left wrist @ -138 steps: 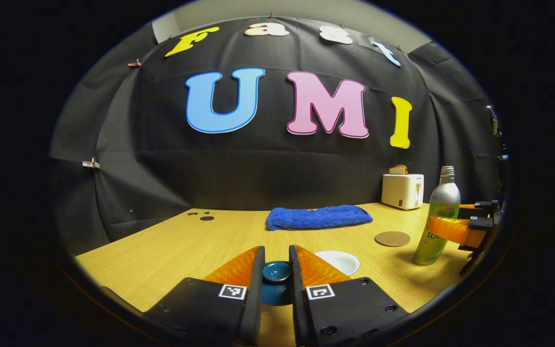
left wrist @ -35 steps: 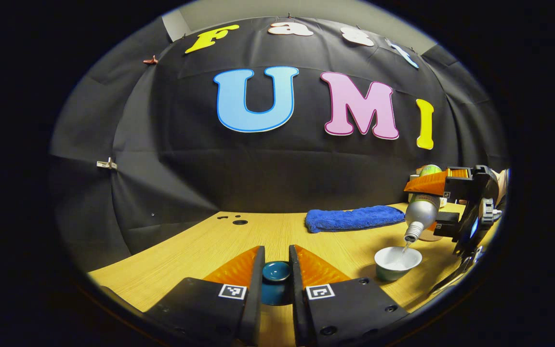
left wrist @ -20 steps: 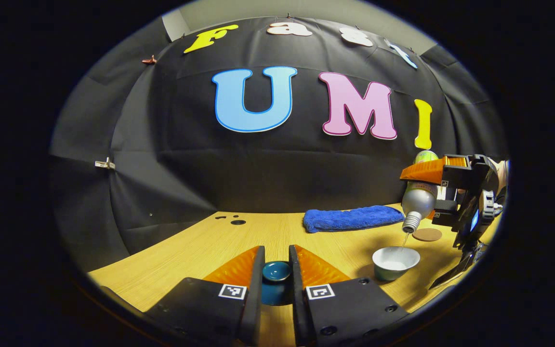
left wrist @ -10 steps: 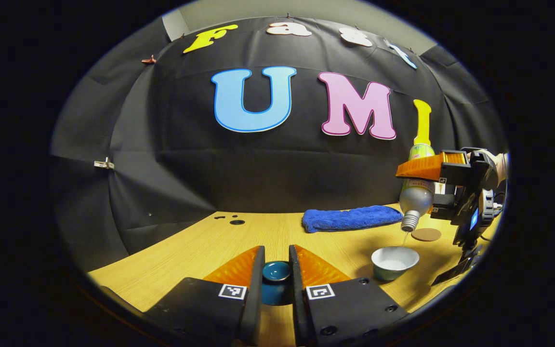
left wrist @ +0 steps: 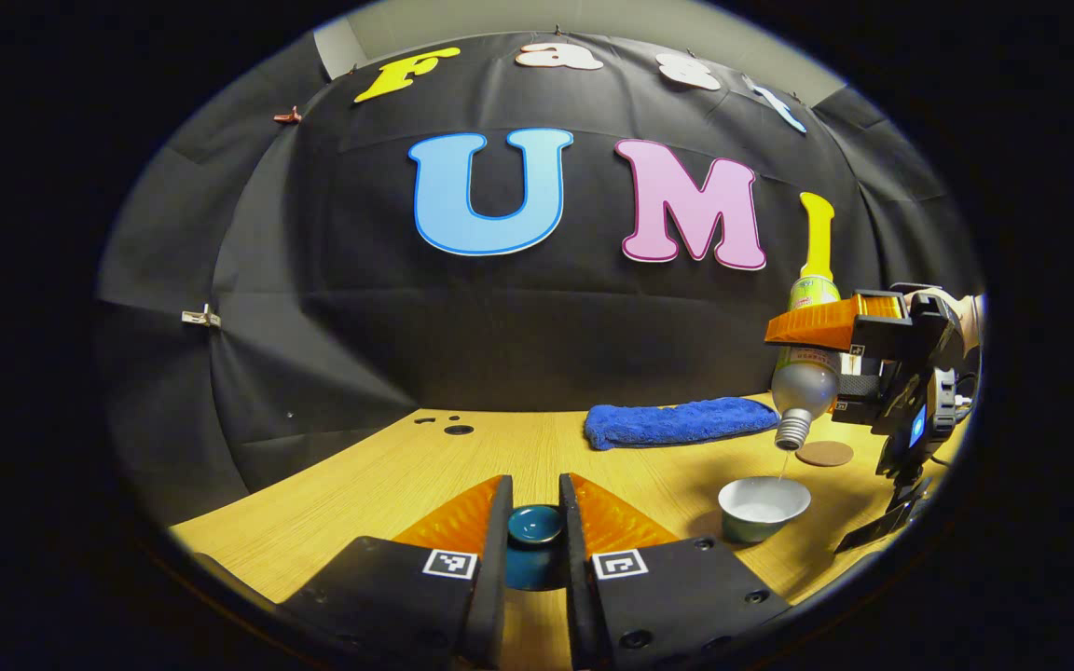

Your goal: Open the teacup lid with one hand, grasp the water bottle and pour water into the teacup with the other hand; after pouring, place the water bottle on the coaster and then close the teacup lid.

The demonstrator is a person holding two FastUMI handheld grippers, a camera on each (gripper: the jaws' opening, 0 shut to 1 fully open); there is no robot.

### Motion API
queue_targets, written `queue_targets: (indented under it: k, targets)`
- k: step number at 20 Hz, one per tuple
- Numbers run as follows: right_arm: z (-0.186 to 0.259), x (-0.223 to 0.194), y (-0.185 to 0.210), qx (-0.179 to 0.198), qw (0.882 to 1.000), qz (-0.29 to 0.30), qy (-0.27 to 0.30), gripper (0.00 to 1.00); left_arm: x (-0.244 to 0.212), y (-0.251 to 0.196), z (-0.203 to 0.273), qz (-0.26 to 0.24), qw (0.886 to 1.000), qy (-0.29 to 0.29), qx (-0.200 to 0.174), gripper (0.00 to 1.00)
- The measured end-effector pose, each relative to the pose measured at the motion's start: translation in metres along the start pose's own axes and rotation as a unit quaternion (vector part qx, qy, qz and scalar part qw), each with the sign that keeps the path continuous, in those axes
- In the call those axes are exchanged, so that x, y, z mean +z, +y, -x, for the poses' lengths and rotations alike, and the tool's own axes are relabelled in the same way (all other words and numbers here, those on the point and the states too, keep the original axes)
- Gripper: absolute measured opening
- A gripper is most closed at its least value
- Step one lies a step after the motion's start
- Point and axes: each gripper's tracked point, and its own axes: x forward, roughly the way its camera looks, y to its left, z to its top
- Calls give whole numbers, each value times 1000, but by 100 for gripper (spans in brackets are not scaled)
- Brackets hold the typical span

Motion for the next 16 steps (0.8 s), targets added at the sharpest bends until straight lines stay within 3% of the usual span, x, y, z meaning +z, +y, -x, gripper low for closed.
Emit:
queue_targets:
  k: [16]
  targets:
    - [4,-1,-6,-11,1000,5,5,75,-1,-2,0,0,1000,-1,-5,31]
